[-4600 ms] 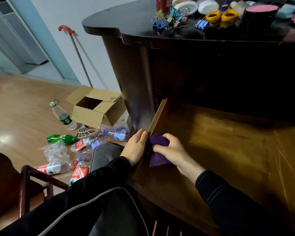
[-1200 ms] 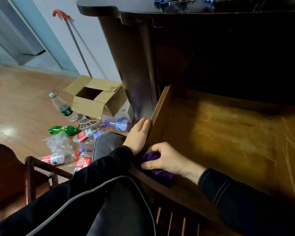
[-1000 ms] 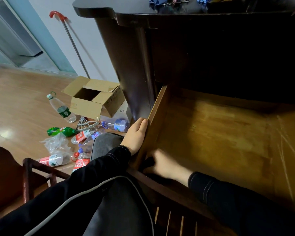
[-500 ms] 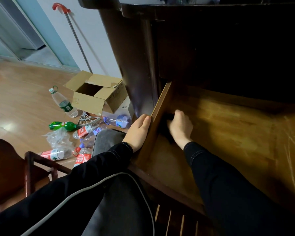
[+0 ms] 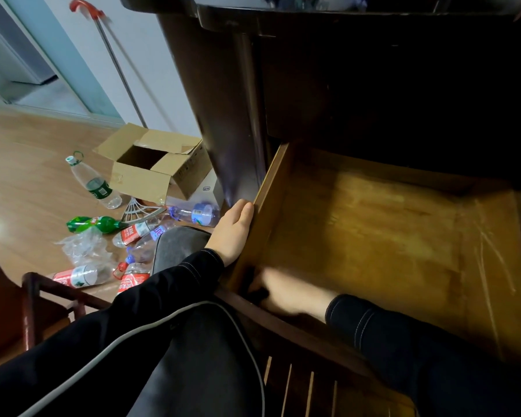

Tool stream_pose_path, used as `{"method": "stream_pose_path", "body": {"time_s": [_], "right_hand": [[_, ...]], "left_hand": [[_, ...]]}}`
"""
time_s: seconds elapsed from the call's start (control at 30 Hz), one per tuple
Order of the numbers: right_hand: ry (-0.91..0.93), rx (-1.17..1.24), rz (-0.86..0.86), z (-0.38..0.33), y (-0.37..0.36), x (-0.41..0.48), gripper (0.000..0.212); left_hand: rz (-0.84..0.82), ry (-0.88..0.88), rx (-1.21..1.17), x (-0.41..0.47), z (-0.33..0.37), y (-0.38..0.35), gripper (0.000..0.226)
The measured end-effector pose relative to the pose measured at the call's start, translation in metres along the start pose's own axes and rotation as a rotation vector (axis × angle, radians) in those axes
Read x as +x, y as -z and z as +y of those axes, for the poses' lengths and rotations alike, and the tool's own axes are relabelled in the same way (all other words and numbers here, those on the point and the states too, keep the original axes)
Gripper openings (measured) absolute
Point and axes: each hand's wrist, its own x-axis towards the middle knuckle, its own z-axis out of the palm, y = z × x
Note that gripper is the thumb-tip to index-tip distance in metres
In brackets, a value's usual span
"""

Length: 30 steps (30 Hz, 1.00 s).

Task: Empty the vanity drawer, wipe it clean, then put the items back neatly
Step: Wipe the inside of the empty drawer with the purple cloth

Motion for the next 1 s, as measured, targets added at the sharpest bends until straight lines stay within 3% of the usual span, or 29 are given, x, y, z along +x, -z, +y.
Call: {"method": "stream_pose_path", "body": {"time_s": [0.13, 0.33, 0.57, 0.63, 0.77, 0.87, 1.0], "right_hand": [[0.092, 0.263, -0.080, -0.004, 0.016, -0.011, 0.037], [0.174, 0.745, -0.042, -0.008, 0.041, -0.042, 0.027], [0.186, 0.733, -0.028, -0.005, 0.057, -0.083, 0.024], [0.144, 0.726, 0.021, 0.002, 0.064, -0.095, 0.022], [0.054, 0.856, 0.265, 0.017, 0.078, -0.117, 0.023], [0.011, 0.932, 0.419, 0.027, 0.094, -0.133, 0.036], [0.004, 1.035, 0.570, 0.039, 0.116, -0.154, 0.047]], "left_hand": [[0.019, -0.008, 0.005, 0.001, -0.004, 0.000, 0.035], [0.016, -0.024, 0.066, 0.004, -0.006, -0.001, 0.041], [0.029, -0.042, 0.181, 0.000, 0.002, 0.004, 0.031], [0.063, -0.117, 0.240, -0.005, 0.008, 0.008, 0.026], [0.253, -0.521, 0.304, -0.023, 0.036, 0.015, 0.029], [0.067, -0.631, 0.216, -0.033, 0.070, 0.012, 0.028], [-0.432, -0.402, -0.032, -0.042, 0.112, -0.015, 0.037]]}}
